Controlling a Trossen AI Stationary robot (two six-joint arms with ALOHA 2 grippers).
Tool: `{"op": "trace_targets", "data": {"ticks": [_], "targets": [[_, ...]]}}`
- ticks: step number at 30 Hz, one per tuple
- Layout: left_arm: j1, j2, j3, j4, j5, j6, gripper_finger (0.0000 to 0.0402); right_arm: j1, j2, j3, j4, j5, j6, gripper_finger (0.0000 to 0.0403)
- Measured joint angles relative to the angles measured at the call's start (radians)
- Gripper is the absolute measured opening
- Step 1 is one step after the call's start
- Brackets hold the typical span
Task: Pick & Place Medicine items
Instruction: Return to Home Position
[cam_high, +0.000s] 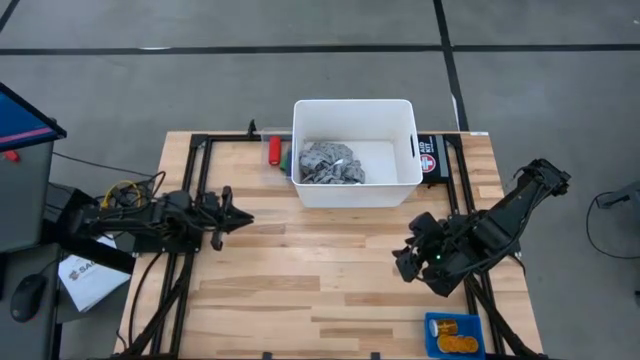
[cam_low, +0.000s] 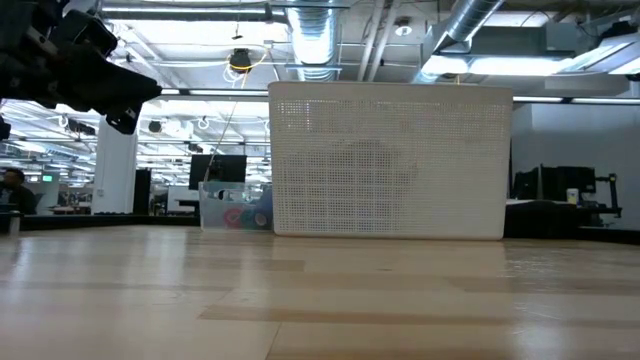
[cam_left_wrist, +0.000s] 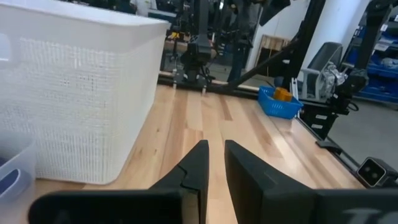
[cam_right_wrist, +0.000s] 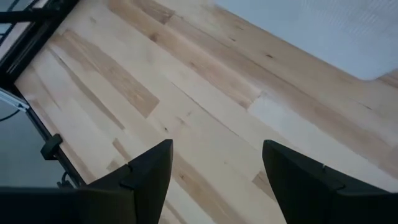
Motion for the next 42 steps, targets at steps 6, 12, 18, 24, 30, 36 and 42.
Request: {"op": "trace_targets", "data": {"ticks": [6,12,18,24,30,36,42], "targets": [[0.000,0.048,-0.002,0.032,0.002,0.000,0.0044,-0.003,0.000,0.000,0.008,0.098,-0.051,0.0245],[0.000,0.081,-0.002,0.038,0.002,0.000,0.0044,-0.062,0.000,0.000,0.080,0.223,-0.272,0.0245],[0.000,0.104,-0.003,0.040,0.002,0.000,0.0044,-0.170,0.000,0.000,0.400,0.221,-0.806,0.0245],[0.000,0.120,-0.002,0.041,0.001,0.000,0.0044,-0.292,0.000,0.000,0.838,-0.080,-1.359,0.0245],[0.000,0.121,-0.002,0.041,0.001,0.000,0.0044,-0.413,-0.010,-0.009,0.941,-0.429,-1.537,0.0244],[0.000,0.121,-0.002,0.048,0.001,-0.001,0.0044,-0.476,-0.180,-0.227,1.154,-0.625,-1.591,0.0244],[0.000,0.121,-0.002,0.054,0.001,-0.001,0.0044,-0.539,-0.395,-0.536,1.277,-0.646,-1.619,0.0244]]}}
